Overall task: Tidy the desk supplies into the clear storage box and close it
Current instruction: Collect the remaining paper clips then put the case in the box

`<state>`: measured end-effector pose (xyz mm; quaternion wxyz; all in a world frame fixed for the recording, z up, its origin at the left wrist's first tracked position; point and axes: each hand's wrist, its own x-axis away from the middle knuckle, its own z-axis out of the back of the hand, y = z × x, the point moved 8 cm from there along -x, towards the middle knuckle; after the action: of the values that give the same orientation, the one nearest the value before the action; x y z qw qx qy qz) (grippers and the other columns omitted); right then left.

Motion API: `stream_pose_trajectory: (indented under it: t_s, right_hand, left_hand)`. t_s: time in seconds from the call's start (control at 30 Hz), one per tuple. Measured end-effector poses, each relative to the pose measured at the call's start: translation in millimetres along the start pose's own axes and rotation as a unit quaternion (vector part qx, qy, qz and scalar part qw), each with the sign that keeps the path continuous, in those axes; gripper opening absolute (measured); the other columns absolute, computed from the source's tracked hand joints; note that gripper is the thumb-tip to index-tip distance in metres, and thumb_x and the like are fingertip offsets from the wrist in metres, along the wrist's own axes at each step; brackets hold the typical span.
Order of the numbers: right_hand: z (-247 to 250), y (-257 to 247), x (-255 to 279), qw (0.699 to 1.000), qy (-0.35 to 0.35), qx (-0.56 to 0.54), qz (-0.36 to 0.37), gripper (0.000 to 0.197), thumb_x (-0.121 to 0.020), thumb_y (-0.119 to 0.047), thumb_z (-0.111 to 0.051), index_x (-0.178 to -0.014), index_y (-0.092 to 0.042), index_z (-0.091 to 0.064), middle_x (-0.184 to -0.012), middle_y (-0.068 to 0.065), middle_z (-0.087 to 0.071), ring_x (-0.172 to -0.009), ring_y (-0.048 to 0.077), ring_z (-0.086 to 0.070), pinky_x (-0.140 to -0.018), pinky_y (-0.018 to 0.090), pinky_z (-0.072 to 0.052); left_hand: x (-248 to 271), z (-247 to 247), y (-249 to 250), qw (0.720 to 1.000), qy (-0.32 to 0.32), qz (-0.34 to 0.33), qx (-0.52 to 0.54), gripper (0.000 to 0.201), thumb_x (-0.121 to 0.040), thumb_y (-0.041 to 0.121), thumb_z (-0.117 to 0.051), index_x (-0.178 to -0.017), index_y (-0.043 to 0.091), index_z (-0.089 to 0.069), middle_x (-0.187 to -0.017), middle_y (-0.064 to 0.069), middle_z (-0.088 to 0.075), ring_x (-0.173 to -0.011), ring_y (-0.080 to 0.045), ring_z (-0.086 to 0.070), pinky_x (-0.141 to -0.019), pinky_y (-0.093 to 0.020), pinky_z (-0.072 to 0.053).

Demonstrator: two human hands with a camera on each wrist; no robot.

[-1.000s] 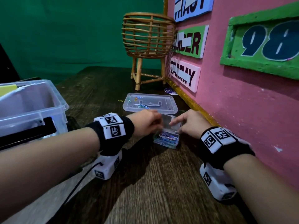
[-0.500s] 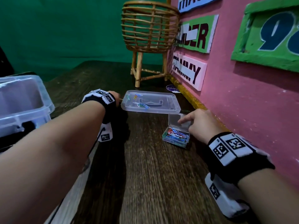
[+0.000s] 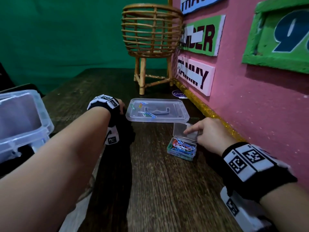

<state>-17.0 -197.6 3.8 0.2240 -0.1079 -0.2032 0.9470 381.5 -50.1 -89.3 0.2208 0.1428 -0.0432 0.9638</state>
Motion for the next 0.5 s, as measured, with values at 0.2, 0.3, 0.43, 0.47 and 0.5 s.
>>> stream_pose_trajectory:
  t_s: [0.2,0.3,0.43,0.47,0.5]
  right_hand:
    - [1,2,2,1.0,0.0,-0.007,0.002,0.023,-0.083,-0.008,-0.066,-0.093,-0.026,-0.076,-0.116,-0.002,-0.067,-0.109,0.017,-0.057,-0.099,0.028,-0.042]
    - [3,0,5,1.0,-0.003,-0.013,0.004,0.021,-0.084,-0.01,-0.065,-0.094,-0.025,-0.076,-0.118,-0.001,-0.066,-0.112,0.017,-0.056,-0.1,0.027,-0.04]
    - [1,-4,6,0.999,-0.021,-0.022,0.016,0.023,-0.085,-0.009,-0.064,-0.096,-0.026,-0.075,-0.12,0.0,-0.065,-0.113,0.019,-0.056,-0.1,0.028,-0.043]
    - [0,-5,7,0.999,-0.027,-0.025,0.021,0.023,-0.085,-0.009,-0.064,-0.096,-0.026,-0.075,-0.12,0.0,-0.066,-0.113,0.019,-0.056,-0.1,0.029,-0.044]
    - [0,-6,8,0.999,-0.03,-0.028,0.023,0.023,-0.085,-0.01,-0.064,-0.096,-0.026,-0.075,-0.12,-0.001,-0.065,-0.113,0.019,-0.056,-0.099,0.029,-0.044]
  left_hand:
    - [99,18,15,0.998,0.059,0.022,0.007,0.036,-0.051,0.049,-0.067,-0.064,0.015,-0.065,-0.066,-0.001,-0.07,-0.063,-0.019,-0.068,-0.072,-0.035,-0.06]
    - [157,8,40,0.998,0.059,-0.015,-0.009,0.013,-0.086,0.03,-0.059,-0.083,0.018,-0.062,-0.085,-0.002,-0.057,-0.079,-0.018,-0.053,-0.075,-0.023,-0.044]
    - [187,-2,58,0.997,0.036,-0.065,-0.006,0.023,-0.091,0.029,-0.054,-0.075,0.013,-0.06,-0.09,-0.008,-0.056,-0.082,-0.024,-0.053,-0.077,-0.029,-0.044]
    - [200,-1,69,0.996,0.039,-0.086,0.002,0.023,-0.092,0.028,-0.052,-0.076,0.014,-0.062,-0.094,-0.011,-0.059,-0.086,-0.027,-0.056,-0.079,-0.031,-0.044]
    - [213,2,82,0.993,0.052,-0.109,0.01,0.024,-0.093,0.027,-0.05,-0.086,0.009,-0.065,-0.1,-0.013,-0.063,-0.092,-0.029,-0.059,-0.081,-0.033,-0.045]
